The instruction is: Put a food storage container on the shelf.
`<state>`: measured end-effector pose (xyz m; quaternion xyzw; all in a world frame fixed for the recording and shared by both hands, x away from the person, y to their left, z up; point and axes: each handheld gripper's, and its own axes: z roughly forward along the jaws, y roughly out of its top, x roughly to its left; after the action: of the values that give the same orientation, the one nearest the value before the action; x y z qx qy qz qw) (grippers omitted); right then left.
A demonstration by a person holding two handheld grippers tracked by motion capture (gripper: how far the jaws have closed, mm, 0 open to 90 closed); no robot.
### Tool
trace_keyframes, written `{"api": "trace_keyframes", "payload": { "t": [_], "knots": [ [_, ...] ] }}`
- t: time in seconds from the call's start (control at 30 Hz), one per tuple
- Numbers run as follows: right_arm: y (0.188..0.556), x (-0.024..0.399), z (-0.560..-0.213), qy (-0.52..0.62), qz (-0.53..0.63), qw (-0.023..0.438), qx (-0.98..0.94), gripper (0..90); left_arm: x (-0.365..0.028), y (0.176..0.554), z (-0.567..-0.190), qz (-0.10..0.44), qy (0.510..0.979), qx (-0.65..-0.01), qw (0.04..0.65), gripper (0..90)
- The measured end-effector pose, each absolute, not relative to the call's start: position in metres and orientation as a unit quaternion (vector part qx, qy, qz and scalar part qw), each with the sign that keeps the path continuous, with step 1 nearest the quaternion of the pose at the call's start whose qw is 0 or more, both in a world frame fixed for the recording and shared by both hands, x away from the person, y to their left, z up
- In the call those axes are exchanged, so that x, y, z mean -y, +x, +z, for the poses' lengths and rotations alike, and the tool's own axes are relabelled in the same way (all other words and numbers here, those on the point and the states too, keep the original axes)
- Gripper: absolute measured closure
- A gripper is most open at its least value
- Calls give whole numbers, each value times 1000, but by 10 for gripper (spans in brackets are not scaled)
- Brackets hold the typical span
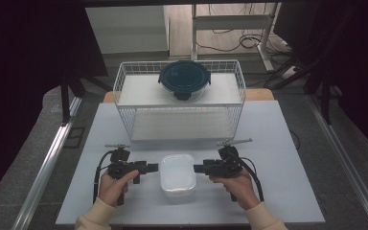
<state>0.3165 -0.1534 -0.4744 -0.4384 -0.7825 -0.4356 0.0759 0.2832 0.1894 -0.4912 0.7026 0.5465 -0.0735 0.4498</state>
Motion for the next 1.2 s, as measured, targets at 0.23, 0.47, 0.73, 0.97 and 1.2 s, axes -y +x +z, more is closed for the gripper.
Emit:
{"api": "trace_keyframes", "payload": {
  "t": [0.23, 0.47, 0.73, 0.97, 1.2],
  "knots": [
    [319, 150, -482, -443, -429, 94, 781, 441, -182, 284, -496, -81, 699, -545, 455, 295],
    [322, 142, -492, -446, -424, 115, 780, 488, -178, 286, -507, -128, 678, -553, 467, 355],
    [323, 144, -499, -457, -429, 148, 765, 555, -174, 288, -519, -177, 665, -553, 471, 474],
    [324, 149, -502, -473, -439, 169, 745, 653, -175, 285, -518, -176, 662, -552, 476, 615],
    [316, 156, -498, -478, -454, 190, 728, 721, -178, 280, -511, -161, 662, -546, 488, 711]
  ]
}}
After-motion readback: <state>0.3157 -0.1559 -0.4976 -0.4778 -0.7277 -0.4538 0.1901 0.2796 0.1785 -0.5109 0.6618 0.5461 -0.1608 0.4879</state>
